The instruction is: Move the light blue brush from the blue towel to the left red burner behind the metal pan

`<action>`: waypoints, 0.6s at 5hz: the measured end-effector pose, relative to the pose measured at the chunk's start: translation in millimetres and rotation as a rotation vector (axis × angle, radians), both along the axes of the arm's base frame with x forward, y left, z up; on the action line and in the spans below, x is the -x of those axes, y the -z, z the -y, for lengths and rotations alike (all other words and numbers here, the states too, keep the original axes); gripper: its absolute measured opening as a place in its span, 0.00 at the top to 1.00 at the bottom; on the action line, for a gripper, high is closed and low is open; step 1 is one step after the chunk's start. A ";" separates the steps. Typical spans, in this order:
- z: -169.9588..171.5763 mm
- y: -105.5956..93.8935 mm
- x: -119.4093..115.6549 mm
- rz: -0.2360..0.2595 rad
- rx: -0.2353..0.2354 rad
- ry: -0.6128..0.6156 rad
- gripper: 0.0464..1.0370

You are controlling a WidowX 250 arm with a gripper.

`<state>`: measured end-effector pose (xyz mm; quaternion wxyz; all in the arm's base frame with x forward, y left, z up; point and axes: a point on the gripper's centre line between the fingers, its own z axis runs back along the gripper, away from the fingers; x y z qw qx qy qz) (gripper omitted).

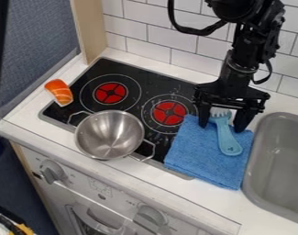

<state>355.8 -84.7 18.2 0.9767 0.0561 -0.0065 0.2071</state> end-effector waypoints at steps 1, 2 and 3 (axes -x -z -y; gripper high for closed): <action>-4.3 1.3 -0.4 0.001 0.002 -0.015 0.32; -4.9 2.3 -0.2 0.005 -0.001 -0.020 0.33; -5.4 1.6 -0.3 0.007 -0.007 -0.016 0.33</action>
